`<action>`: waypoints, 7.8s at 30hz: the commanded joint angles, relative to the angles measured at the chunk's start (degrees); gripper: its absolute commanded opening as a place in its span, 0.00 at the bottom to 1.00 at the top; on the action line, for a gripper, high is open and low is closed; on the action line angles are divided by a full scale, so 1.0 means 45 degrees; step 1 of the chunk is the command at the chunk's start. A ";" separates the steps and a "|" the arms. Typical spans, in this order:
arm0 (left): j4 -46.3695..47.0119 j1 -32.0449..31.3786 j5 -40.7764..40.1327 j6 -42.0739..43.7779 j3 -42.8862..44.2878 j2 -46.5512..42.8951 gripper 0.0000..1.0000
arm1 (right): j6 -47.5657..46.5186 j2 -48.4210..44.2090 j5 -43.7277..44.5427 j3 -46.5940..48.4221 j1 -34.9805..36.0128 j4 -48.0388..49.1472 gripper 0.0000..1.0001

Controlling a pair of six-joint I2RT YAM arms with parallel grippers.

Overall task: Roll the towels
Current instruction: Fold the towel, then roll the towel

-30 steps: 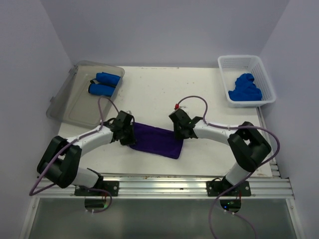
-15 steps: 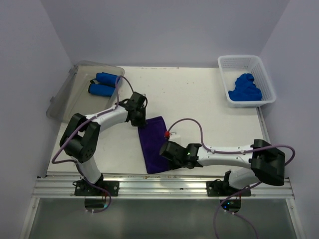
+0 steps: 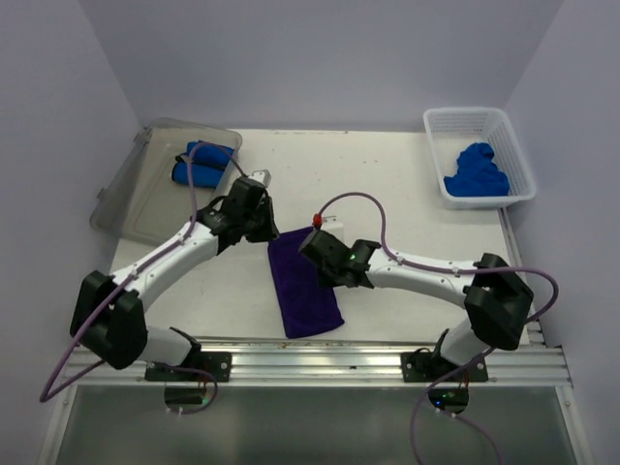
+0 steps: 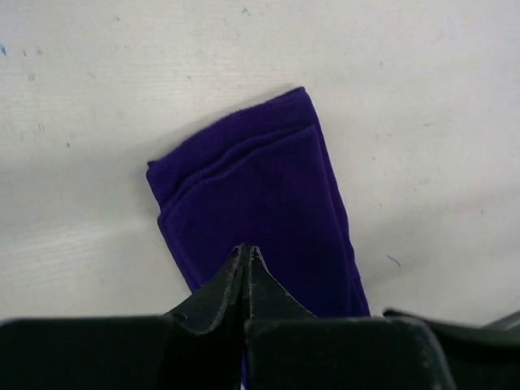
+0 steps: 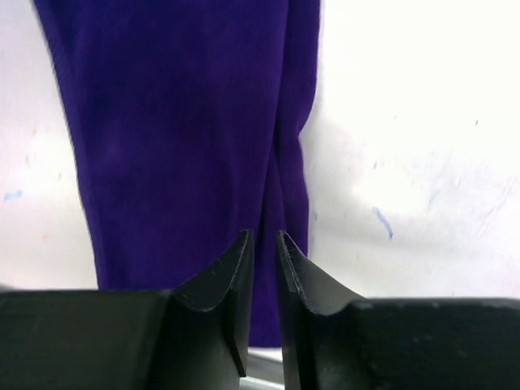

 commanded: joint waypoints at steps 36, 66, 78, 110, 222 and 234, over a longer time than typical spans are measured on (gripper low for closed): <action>0.1494 -0.1286 0.1604 -0.1649 -0.3400 -0.2127 0.15 | -0.0761 -0.1278 -0.1676 -0.0799 -0.2473 0.1331 0.21; 0.1748 -0.3358 0.1662 -0.4074 -0.7619 -0.5467 0.28 | 0.1310 -0.3505 -0.2730 -0.4705 -0.0791 0.2638 0.24; 0.4442 -0.3612 0.2855 -0.5462 -1.0141 -0.5920 0.44 | 0.1720 -0.3215 -0.3532 -0.5527 -0.0263 0.4025 0.43; 0.2940 -0.3749 0.1819 -0.5931 -0.9028 -0.6231 0.00 | 0.2326 -0.4112 -0.2439 -0.4963 -0.0165 0.2816 0.08; 0.5498 -0.1796 0.6057 -0.1419 -0.5004 0.1796 0.02 | -0.7224 0.0086 -0.0056 -0.1329 0.1749 0.5237 0.00; 0.2862 -0.1796 0.4788 -0.0580 -0.3346 0.0058 0.25 | -0.6971 0.0653 -0.2416 -0.0743 0.0559 0.4984 0.00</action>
